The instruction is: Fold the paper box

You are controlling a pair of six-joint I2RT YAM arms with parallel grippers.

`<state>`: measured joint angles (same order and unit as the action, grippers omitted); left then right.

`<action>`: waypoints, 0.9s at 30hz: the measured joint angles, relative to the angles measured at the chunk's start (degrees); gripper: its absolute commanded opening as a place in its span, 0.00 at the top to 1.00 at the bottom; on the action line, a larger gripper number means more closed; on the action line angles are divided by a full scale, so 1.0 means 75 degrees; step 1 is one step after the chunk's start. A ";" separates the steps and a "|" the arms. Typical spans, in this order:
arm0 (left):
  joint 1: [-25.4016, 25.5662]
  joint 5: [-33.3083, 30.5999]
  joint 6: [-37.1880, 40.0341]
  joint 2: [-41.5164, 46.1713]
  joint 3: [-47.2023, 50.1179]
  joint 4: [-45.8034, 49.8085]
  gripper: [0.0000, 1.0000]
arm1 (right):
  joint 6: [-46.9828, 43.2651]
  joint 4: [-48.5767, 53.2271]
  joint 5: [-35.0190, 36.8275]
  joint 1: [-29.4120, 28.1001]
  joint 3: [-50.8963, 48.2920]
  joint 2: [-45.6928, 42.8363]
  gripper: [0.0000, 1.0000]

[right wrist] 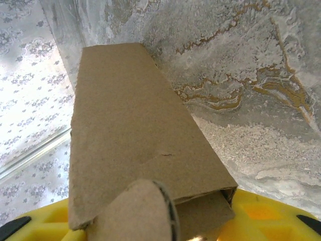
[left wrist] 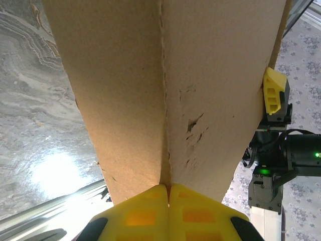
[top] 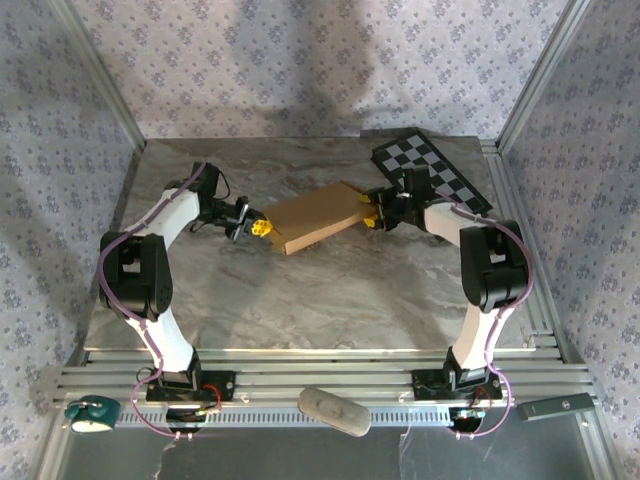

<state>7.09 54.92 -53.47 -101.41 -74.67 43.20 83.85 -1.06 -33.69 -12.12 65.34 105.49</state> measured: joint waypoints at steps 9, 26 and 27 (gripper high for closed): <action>-0.0481 -0.1128 0.0105 0.0140 -0.0903 0.0699 0.58 | 0.0020 0.2104 0.0956 -0.0041 0.0924 -0.0632 0.49; 0.4366 -0.6930 0.6665 0.1052 -0.3975 0.1064 0.36 | -0.0277 0.7338 0.1113 0.0154 0.3179 -0.0845 0.52; 0.4421 -0.7090 0.6968 0.0871 -0.4092 0.1113 0.36 | -0.0294 0.7458 0.1113 0.0166 0.3179 -0.0845 0.51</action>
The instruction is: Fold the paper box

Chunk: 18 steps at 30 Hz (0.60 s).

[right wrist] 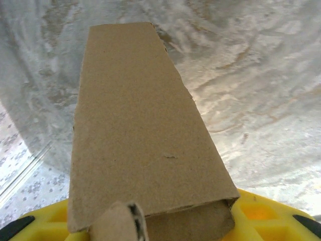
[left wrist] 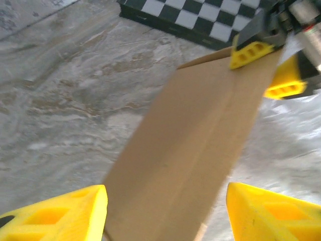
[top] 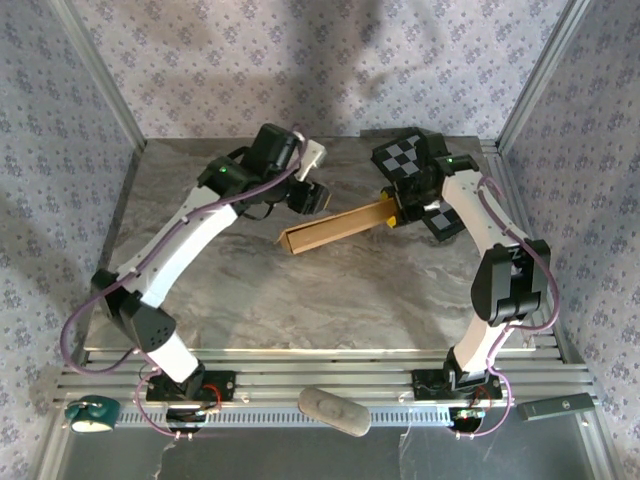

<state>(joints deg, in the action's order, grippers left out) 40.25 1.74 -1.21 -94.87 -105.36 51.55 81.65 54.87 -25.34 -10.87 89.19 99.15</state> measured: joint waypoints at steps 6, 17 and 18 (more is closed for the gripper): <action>0.0364 -0.0032 0.1262 -0.0624 -0.0274 0.0154 0.35 | 0.0000 0.0402 0.0003 0.0012 0.0003 0.0017 0.51; 0.1157 -0.0239 0.2250 -0.0670 0.0026 0.0184 0.38 | 0.0026 0.0519 0.0003 0.0009 0.0341 0.0391 0.50; 0.1180 -0.0399 0.2296 -0.0699 0.0090 0.0169 0.38 | 0.0032 0.0519 0.0003 0.0006 0.0356 0.0431 0.50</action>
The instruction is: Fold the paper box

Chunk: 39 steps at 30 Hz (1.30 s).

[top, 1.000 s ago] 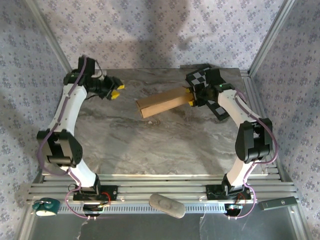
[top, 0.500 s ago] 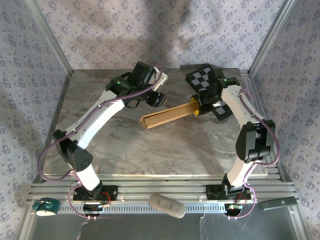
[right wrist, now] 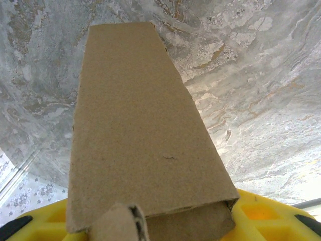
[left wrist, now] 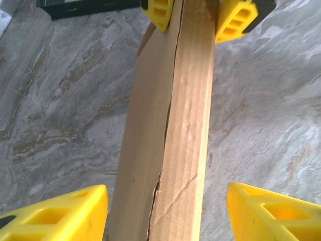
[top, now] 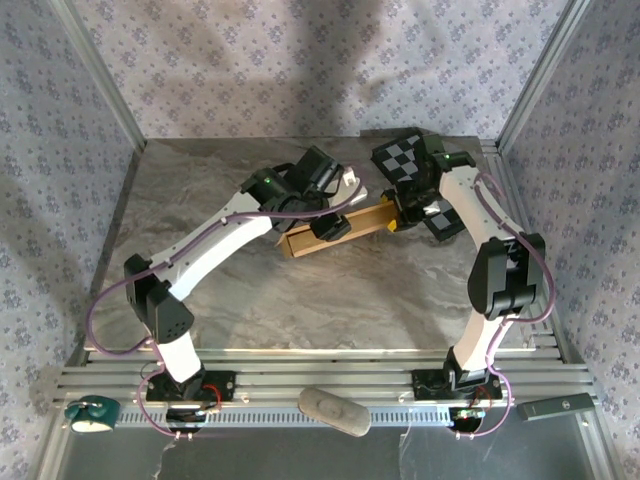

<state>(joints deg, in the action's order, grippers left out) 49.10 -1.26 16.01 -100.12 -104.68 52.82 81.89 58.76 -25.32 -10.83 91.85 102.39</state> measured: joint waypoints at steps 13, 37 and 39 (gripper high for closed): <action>0.0326 -0.1749 0.0443 -0.0676 0.0682 -0.0804 0.44 | 0.0175 -0.0003 0.0003 -0.0076 0.0160 0.0122 0.49; 0.0364 -0.2355 0.0548 -0.0915 0.0799 -0.1195 1.00 | 0.0356 -0.0291 -0.0058 -0.0073 0.0303 0.0329 0.36; 0.0367 -0.2439 0.0548 -0.0915 0.0886 -0.1227 1.00 | 0.0367 -0.0306 -0.0137 -0.0073 0.0335 0.0329 0.31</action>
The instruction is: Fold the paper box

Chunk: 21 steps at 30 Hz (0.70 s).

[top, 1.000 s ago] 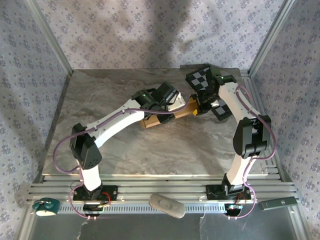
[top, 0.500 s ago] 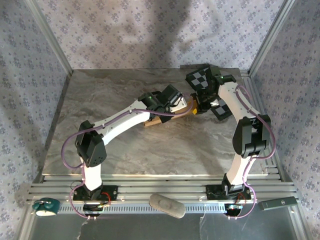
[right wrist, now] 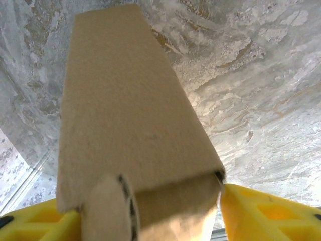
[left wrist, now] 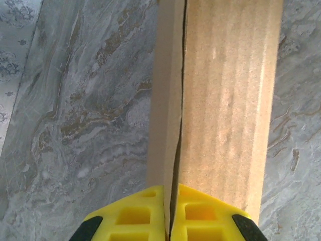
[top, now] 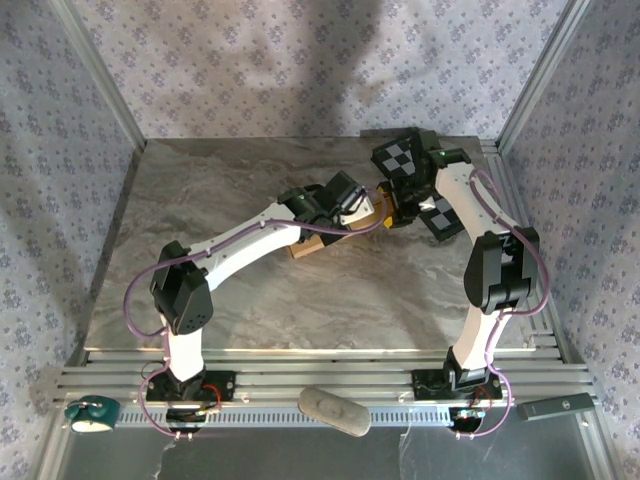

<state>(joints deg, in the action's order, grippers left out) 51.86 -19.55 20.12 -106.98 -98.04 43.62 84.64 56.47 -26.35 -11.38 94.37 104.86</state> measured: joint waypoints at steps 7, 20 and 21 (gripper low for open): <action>-0.0134 -0.0087 -0.0006 -0.0026 0.0239 0.0041 1.00 | -0.0061 -0.0166 0.0020 0.0035 0.0195 -0.0041 0.21; -0.0201 -0.0020 -0.0029 -0.0023 0.0254 0.0047 1.00 | -0.0087 -0.1000 0.0035 0.0122 -0.0178 -0.0271 0.19; -0.0198 -0.0003 -0.0032 -0.0023 0.0254 0.0044 1.00 | -0.0090 -0.1102 0.0070 0.0131 -0.0321 -0.0347 0.19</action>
<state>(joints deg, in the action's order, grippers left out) 50.37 -19.57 19.88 -107.15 -96.14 43.94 83.96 48.21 -25.82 -10.39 91.96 102.26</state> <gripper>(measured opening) 0.062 0.804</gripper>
